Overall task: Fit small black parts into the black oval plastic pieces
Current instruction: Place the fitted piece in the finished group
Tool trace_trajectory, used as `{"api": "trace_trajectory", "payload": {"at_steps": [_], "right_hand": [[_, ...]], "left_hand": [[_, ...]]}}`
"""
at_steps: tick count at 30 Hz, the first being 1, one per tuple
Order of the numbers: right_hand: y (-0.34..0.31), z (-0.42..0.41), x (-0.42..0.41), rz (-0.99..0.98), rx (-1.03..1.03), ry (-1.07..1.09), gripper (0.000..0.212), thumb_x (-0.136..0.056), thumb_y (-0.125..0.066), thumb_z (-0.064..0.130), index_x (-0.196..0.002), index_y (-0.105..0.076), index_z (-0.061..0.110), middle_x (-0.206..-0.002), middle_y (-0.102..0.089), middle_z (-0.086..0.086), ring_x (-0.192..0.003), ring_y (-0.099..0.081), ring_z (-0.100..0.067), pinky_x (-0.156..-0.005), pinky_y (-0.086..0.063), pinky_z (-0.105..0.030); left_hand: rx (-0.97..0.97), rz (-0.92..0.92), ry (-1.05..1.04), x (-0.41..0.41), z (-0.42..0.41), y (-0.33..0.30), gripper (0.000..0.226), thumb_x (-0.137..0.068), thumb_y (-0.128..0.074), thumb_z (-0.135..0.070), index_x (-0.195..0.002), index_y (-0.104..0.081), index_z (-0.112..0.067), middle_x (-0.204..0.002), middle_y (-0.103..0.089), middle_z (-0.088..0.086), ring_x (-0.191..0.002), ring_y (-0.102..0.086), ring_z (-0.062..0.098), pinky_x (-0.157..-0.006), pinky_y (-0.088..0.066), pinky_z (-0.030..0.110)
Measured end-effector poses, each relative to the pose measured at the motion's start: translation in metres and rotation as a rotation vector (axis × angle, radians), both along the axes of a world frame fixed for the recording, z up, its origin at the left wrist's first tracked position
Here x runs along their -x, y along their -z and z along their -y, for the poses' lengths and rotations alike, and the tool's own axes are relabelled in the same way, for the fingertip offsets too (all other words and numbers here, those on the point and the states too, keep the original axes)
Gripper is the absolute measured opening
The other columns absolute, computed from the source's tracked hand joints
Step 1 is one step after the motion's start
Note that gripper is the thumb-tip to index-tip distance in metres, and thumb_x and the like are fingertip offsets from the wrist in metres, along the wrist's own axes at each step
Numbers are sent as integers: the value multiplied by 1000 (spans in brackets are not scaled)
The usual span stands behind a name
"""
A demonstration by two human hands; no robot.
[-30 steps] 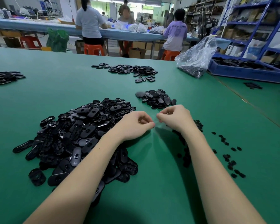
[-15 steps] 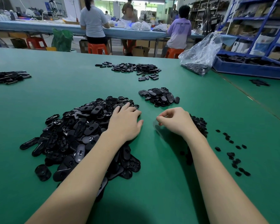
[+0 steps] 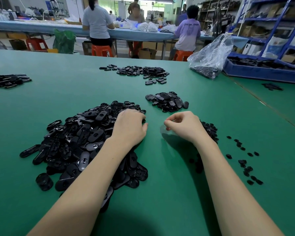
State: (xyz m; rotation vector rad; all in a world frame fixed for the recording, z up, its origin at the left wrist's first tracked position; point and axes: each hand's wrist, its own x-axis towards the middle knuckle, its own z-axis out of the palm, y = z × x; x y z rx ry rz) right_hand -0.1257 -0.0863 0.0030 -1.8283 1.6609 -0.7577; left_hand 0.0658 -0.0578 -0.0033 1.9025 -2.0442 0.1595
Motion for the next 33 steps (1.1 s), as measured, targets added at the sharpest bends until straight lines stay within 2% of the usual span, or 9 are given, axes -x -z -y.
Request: {"api": "trace_trajectory", "payload": {"at_steps": [2,7,13,17,21,30,33], "right_hand": [[0,0,0,-8,-4,-9,13,-86,-66,36,-81,-76,31,-74,-75,19,-86,-68,-6,-86,-56,-31],[2,-1,0,-25,-24,-24,12,-86,-67,37,-82,-76,31,-77,-76,17,-92,-69,-7,-90,-55,-32],[3,0,0,-40,-15,-35,12,-87,-67,37,-81,-76,31,-72,-74,20,-89,-68,-5,-88,-56,-31],[5,0,-1,-50,-24,-45,12,-87,-67,37,-82,-76,31,-76,-76,16,-88,-69,-9,-89,-57,-35],[4,0,-1,-53,-25,-49,13,-87,-66,38,-82,-76,31,-77,-76,16,-87,-69,-10,-89,-58,-36],[3,-1,-2,-50,-19,-53,13,-88,-66,37,-83,-76,31,-77,-76,16,-87,-70,-9,-88,-58,-36],[3,-2,-4,-59,-18,-65,13,-88,-66,38,-83,-76,31,-77,-76,15,-87,-69,-9,-87,-58,-36]], "left_hand": [[-14,-30,-19,-1,-1,0,35,-98,-55,-37,-128,-68,-26,-134,-62,3,-134,-44,25,-112,-33,35],[-3,17,-30,-3,-1,2,34,-97,-54,-40,-128,-67,-33,-137,-61,-7,-135,-42,20,-114,-28,35],[66,-64,-83,-1,-2,2,20,-94,-61,-30,-112,-69,-31,-115,-68,-6,-119,-48,22,-103,-30,36],[31,-56,-100,1,0,3,31,-93,-59,-28,-124,-61,-27,-120,-65,-1,-123,-45,26,-101,-33,39],[27,-92,-112,0,-1,3,21,-93,-57,-22,-112,-67,-27,-115,-65,0,-120,-44,27,-98,-34,39],[57,-234,-181,-2,-4,-1,15,-86,-57,-12,-96,-55,-23,-93,-65,2,-106,-47,30,-92,-34,39],[43,-173,-208,-2,-3,-1,18,-86,-57,-14,-101,-57,-24,-104,-63,2,-111,-46,29,-93,-33,40]]}}
